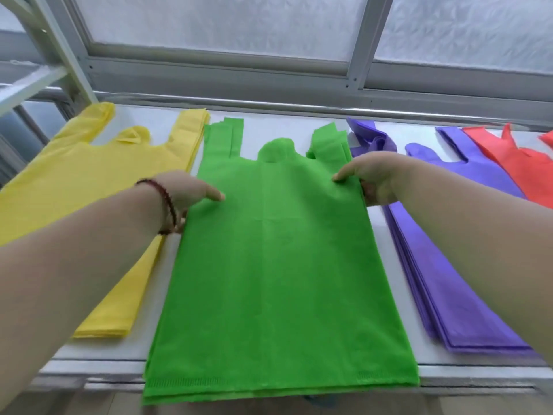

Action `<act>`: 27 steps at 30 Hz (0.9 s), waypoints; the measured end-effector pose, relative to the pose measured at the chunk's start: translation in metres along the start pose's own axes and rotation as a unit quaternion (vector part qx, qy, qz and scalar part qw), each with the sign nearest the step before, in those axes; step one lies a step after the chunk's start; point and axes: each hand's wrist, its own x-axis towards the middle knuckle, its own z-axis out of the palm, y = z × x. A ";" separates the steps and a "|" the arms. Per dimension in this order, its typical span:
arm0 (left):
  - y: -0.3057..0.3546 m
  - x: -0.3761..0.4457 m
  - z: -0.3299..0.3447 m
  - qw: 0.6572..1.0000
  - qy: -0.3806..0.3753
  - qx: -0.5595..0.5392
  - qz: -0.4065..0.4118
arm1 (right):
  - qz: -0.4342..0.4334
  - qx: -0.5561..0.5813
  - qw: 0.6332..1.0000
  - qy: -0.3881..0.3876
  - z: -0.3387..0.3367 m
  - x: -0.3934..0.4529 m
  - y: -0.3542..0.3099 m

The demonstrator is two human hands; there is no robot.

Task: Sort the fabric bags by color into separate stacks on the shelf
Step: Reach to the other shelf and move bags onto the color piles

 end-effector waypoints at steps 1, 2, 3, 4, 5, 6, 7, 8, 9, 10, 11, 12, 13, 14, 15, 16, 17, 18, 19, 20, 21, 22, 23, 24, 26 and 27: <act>-0.010 -0.013 0.002 1.000 0.009 0.001 -0.002 | -0.002 0.012 1.000 -0.018 -0.001 -0.003 0.000; -0.020 -0.022 0.004 1.000 0.014 0.005 0.001 | -0.007 0.033 0.999 -0.042 -0.002 -0.004 -0.001; -0.029 -0.030 0.006 1.000 0.016 0.019 0.007 | -0.014 0.058 0.996 -0.063 -0.002 -0.004 -0.003; -0.034 -0.037 0.007 0.999 0.027 0.037 0.020 | -0.021 0.077 0.994 -0.077 -0.002 -0.002 -0.006; -0.036 -0.042 0.009 0.997 0.044 0.056 0.033 | -0.030 0.083 0.993 -0.082 -0.001 0.001 -0.009; -0.036 -0.044 0.009 0.995 0.052 0.068 0.047 | -0.034 0.082 0.993 -0.080 0.000 0.005 -0.012; -0.035 -0.045 0.010 0.994 0.052 0.072 0.058 | -0.038 0.081 0.994 -0.069 0.002 0.010 -0.014; -0.034 -0.046 0.011 0.994 0.049 0.074 0.066 | -0.046 0.083 0.994 -0.059 0.005 0.014 -0.017; -0.035 -0.045 0.012 0.993 0.048 0.077 0.075 | -0.068 0.088 0.993 -0.051 0.007 0.019 -0.019; -0.035 -0.046 0.012 0.992 0.048 0.082 0.084 | -0.102 0.102 0.988 -0.050 0.008 0.023 -0.022; -0.036 -0.044 0.011 0.991 0.048 0.085 0.091 | -0.140 0.124 0.981 -0.050 0.007 0.027 -0.025; -0.037 -0.044 0.010 0.991 0.049 0.084 0.096 | -0.173 0.143 0.973 -0.050 0.007 0.030 -0.028; -0.037 -0.044 0.010 0.991 0.050 0.080 0.096 | -0.194 0.153 0.968 -0.049 0.006 0.032 -0.029; -0.037 -0.044 0.010 0.992 0.048 0.071 0.095 | -0.199 0.161 0.966 -0.046 0.006 0.035 -0.029; -0.037 -0.043 0.010 0.992 0.046 0.069 0.095 | -0.190 0.165 0.967 -0.031 0.006 0.036 -0.028; -0.037 -0.045 0.010 0.992 0.047 0.067 0.091 | -0.178 0.158 0.971 0.001 0.006 0.038 -0.027; -0.037 -0.046 0.010 0.994 0.046 0.056 0.080 | -0.158 0.129 0.978 0.050 0.006 0.036 -0.026; -0.037 -0.049 0.008 0.997 0.039 0.029 0.062 | -0.134 0.077 0.982 0.104 0.006 0.031 -0.025; -0.038 -0.054 0.006 0.999 0.031 -0.002 0.041 | -0.107 0.026 0.983 0.146 0.008 0.022 -0.023; -0.041 -0.063 0.003 0.999 0.021 -0.026 0.020 | -0.082 -0.009 0.984 0.158 0.009 0.011 -0.018; -0.044 -0.076 0.001 0.999 0.008 -0.037 0.005 | -0.060 -0.027 0.987 0.144 0.009 -0.002 -0.009; -0.053 -0.087 -0.001 0.999 -0.005 -0.042 -0.007 | -0.040 -0.033 0.991 0.122 0.009 -0.016 0.003; -0.064 -0.099 -0.001 0.998 -0.019 -0.049 -0.018 | -0.019 -0.037 0.994 0.102 0.009 -0.033 0.016; -0.078 -0.112 0.002 0.997 -0.037 -0.060 -0.034 | 0.002 -0.040 0.995 0.088 0.008 -0.050 0.031; -0.103 -0.138 0.009 0.988 -0.070 -0.116 -0.068 | 0.029 -0.028 0.997 0.065 0.009 -0.086 0.060; -0.114 -0.148 0.013 0.980 -0.065 -0.166 -0.085 | 0.039 -0.011 0.998 0.055 0.011 -0.103 0.073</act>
